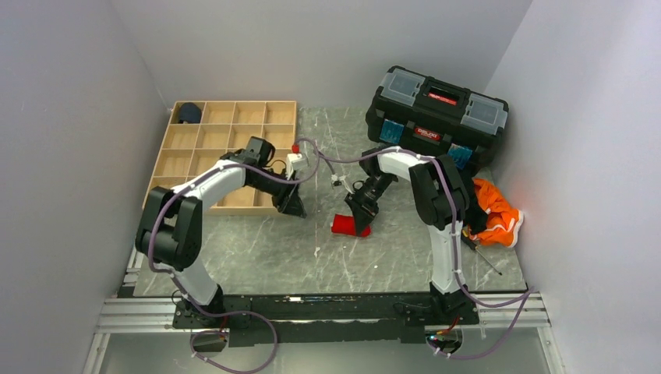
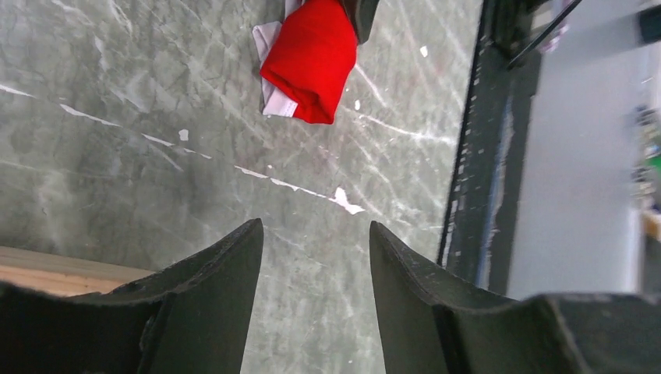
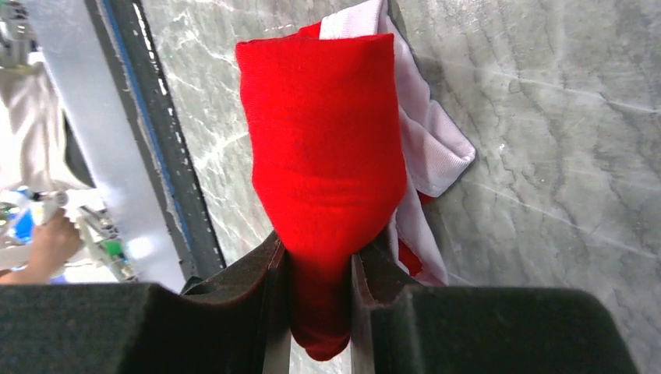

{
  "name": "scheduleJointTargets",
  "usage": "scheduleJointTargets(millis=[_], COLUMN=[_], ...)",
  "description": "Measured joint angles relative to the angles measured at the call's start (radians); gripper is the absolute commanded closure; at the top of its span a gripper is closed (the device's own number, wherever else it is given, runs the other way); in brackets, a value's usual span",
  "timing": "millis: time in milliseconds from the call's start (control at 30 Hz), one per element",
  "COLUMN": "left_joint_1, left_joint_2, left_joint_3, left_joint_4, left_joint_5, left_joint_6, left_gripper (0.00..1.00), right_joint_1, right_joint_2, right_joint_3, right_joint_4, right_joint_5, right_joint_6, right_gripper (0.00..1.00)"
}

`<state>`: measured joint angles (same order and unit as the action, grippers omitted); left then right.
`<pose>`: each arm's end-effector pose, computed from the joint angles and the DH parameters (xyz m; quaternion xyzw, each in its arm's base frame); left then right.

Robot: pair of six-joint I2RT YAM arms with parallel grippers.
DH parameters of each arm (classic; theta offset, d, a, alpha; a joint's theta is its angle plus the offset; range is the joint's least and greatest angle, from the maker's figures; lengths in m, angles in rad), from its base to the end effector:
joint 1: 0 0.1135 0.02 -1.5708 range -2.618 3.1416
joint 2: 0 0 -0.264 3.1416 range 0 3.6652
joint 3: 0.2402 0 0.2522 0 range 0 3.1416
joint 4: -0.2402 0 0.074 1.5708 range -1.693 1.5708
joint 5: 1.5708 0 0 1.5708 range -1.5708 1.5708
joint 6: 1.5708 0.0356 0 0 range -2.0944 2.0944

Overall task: Roll the underwear
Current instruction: Roll the underwear to the center of the board.

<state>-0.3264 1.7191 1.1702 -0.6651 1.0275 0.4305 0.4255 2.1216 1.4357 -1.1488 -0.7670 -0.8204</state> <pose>0.3043 -0.1352 0.2114 0.3977 0.7642 -0.4750 0.1795 0.3175 0.1710 0.1336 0.4964 -0.7753 -0.3876 0.0469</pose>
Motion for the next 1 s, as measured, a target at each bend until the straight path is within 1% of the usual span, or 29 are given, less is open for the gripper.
scheduleJointTargets(millis=[133, 233, 367, 467, 600, 700, 1000], left_joint_1=[-0.082, -0.200, -0.352, -0.428, -0.490, -0.518, -0.565], left_joint_2=[-0.079, -0.123, -0.142, -0.142, -0.126, -0.090, 0.000], left_joint_3=[-0.076, -0.128, -0.153, -0.153, -0.145, -0.131, -0.120], left_joint_4=[0.094, 0.177, 0.271, 0.327, 0.376, 0.399, 0.428], left_joint_5=[-0.130, -0.253, -0.405, -0.497, -0.589, -0.631, -0.690], left_joint_6=[0.030, 0.055, 0.083, 0.105, 0.131, 0.140, 0.162], left_gripper=[0.41, 0.38, 0.34, 0.32, 0.31, 0.31, 0.29], right_joint_1=[-0.011, -0.013, -0.016, -0.018, -0.020, -0.020, -0.020], right_joint_2=[0.069, 0.111, 0.170, 0.209, 0.235, 0.240, 0.246], right_joint_3=[0.065, 0.101, 0.135, 0.158, 0.170, 0.170, 0.173], right_joint_4=[-0.084, -0.137, -0.214, -0.263, -0.298, -0.304, -0.309], right_joint_5=[-0.034, -0.058, -0.103, -0.129, -0.146, -0.151, -0.153], right_joint_6=[-0.022, -0.037, -0.065, -0.080, -0.093, -0.093, -0.093], right_gripper=[1.00, 1.00, 1.00, 1.00, 1.00, 1.00, 1.00])
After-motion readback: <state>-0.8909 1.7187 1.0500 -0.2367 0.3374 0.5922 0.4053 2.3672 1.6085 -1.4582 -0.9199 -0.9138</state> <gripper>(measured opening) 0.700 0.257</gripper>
